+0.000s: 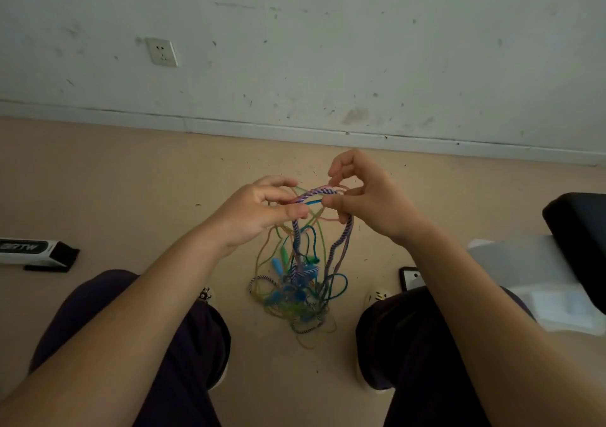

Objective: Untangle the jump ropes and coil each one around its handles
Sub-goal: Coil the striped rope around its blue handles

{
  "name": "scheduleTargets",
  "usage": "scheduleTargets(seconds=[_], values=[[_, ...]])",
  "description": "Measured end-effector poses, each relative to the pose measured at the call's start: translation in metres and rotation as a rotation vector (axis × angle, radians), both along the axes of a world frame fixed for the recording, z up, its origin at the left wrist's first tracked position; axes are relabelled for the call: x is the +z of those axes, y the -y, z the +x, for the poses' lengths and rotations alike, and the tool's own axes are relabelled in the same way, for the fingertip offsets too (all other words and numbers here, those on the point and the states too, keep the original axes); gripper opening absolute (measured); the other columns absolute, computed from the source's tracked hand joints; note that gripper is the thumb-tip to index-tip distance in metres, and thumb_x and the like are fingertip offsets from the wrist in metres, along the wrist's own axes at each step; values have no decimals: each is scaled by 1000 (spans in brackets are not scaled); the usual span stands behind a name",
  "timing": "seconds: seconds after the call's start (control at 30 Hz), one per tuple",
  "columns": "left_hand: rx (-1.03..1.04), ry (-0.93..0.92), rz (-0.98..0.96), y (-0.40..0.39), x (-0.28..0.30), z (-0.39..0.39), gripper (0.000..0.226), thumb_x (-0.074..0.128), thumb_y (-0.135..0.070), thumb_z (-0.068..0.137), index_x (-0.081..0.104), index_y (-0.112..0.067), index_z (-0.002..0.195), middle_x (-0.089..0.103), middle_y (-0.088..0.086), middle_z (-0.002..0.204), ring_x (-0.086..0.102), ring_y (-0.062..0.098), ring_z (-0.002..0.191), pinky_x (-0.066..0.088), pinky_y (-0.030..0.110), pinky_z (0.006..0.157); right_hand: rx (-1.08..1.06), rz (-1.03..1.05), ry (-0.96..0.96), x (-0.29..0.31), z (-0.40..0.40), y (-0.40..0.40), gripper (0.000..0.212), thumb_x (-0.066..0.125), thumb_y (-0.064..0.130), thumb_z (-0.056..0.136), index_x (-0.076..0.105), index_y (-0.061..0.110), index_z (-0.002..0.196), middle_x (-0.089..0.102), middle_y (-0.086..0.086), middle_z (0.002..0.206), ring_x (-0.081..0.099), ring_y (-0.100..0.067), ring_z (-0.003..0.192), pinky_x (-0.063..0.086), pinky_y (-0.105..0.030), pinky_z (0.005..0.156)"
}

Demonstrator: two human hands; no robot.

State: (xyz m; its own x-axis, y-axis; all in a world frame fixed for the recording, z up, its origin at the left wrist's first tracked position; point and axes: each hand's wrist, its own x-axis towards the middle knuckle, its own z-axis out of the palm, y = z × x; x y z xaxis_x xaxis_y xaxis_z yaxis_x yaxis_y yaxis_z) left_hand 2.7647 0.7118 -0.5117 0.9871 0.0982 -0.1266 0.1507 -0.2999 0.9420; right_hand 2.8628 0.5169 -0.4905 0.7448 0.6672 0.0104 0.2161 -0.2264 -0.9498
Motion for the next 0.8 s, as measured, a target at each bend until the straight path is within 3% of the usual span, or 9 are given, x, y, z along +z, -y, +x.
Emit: scheduleTargets(seconds=[0.07,0.13,0.2,0.27,0.37,0.47,0.57,0.7,0.8], values=[[27,-3,67,-3,0,0,29,80,-51,60,79,-34,84,53,-11,136,49,-10,115,37,6,92,16,-14,12,-1,0,0,30,74,-3,81,55,18,89,56,-9,94,59,-23,53,49,-31,52],[34,-5,191,-7,-4,1,31,82,-64,54,78,-44,76,51,-13,136,45,4,127,35,19,106,18,-45,13,-4,-1,-1,26,74,-4,81,56,15,85,58,-6,85,61,-26,52,49,-32,51],[16,-37,215,-7,-1,-1,33,79,-64,54,79,-39,76,56,-14,132,44,8,130,31,32,113,8,-90,30,-5,-2,-2,23,74,-2,82,57,14,85,61,-4,82,67,-29,56,51,-32,53],[-28,-65,80,-5,2,-2,30,79,-47,66,80,-23,85,70,-6,117,60,5,114,41,28,106,-12,-103,40,-6,-2,-3,20,74,0,83,59,14,86,63,-3,80,71,-28,61,53,-32,56],[-95,-55,-100,2,10,-6,19,71,-31,82,74,-13,80,76,6,86,69,10,82,52,19,82,-27,-100,56,-6,0,-3,16,71,3,86,61,15,86,65,-5,77,73,-24,66,54,-32,60],[-58,-78,-255,4,11,-7,26,67,-37,80,70,-11,78,66,5,67,63,16,67,54,26,71,-17,-162,116,-8,-1,-3,14,67,9,91,64,20,84,67,0,74,72,-20,69,55,-43,70],[7,-87,-310,3,10,-4,30,64,-38,81,69,-8,83,61,0,61,58,15,61,52,26,69,-48,-182,224,-10,-2,-3,10,67,18,91,67,25,85,68,4,87,69,-16,82,51,-36,78],[96,-120,-215,2,5,0,26,67,-32,90,72,-7,94,63,0,69,60,12,63,51,29,72,-81,-213,403,-6,1,-1,4,72,21,86,70,24,88,55,5,102,52,-9,89,42,-19,80],[50,-231,-18,2,-2,1,59,77,-54,70,64,-17,114,69,-1,98,66,9,86,51,31,86,-88,-183,334,-3,-2,0,9,71,20,87,66,27,84,55,9,94,50,-5,79,40,-16,71]])
